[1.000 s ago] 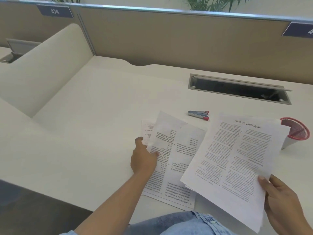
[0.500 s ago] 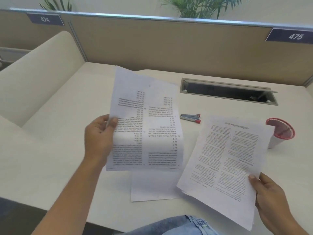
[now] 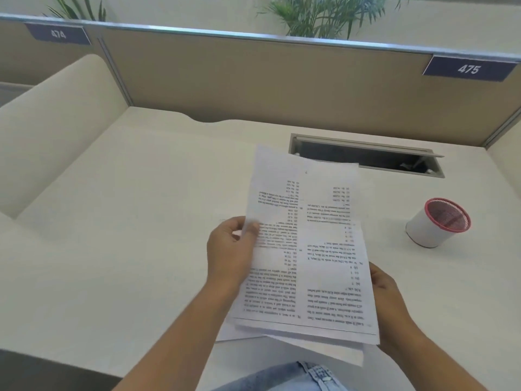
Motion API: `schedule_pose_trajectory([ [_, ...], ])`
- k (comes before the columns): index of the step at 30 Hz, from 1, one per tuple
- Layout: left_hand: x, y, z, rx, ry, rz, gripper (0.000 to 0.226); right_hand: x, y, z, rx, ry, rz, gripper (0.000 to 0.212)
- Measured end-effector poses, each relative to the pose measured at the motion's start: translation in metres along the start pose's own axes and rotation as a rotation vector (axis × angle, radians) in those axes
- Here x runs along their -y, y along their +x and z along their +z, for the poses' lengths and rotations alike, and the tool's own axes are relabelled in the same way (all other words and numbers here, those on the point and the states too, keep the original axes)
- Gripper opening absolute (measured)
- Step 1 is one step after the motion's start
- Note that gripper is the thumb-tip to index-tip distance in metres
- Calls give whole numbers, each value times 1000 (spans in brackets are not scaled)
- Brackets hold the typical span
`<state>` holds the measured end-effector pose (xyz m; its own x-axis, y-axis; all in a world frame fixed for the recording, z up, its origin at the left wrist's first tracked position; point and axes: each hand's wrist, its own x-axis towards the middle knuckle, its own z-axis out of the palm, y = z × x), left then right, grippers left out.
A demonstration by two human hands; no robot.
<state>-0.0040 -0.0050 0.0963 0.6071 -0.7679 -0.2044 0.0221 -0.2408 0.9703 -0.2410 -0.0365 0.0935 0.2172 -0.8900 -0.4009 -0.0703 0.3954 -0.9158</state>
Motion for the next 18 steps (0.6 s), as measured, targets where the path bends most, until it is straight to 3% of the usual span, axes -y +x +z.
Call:
schedule_pose_trajectory([
  [3,6,3,4,52,103,-80,35,1,-1,0,17,22,24,20],
  [5,9,3,6,142,30,-147,31,0,1,-2,1,37,46,22],
  [9,17,0,7,186,30,-121,26,-4,8,-10,15,227,196,57],
  [10,18,0,8,194,26,-124,26,-4,9,-11,24,223,191,56],
  [12,24,4,8,208,22,-135,23,-4,10,-11,4,106,120,34],
  [14,33,9,7,157,73,-126,21,-6,10,-13,-35,47,80,30],
  [16,49,18,2,55,270,-79,32,-11,10,-16,-76,46,82,25],
  [18,69,27,-9,-24,714,-4,43,-16,9,-22,-139,17,92,19],
])
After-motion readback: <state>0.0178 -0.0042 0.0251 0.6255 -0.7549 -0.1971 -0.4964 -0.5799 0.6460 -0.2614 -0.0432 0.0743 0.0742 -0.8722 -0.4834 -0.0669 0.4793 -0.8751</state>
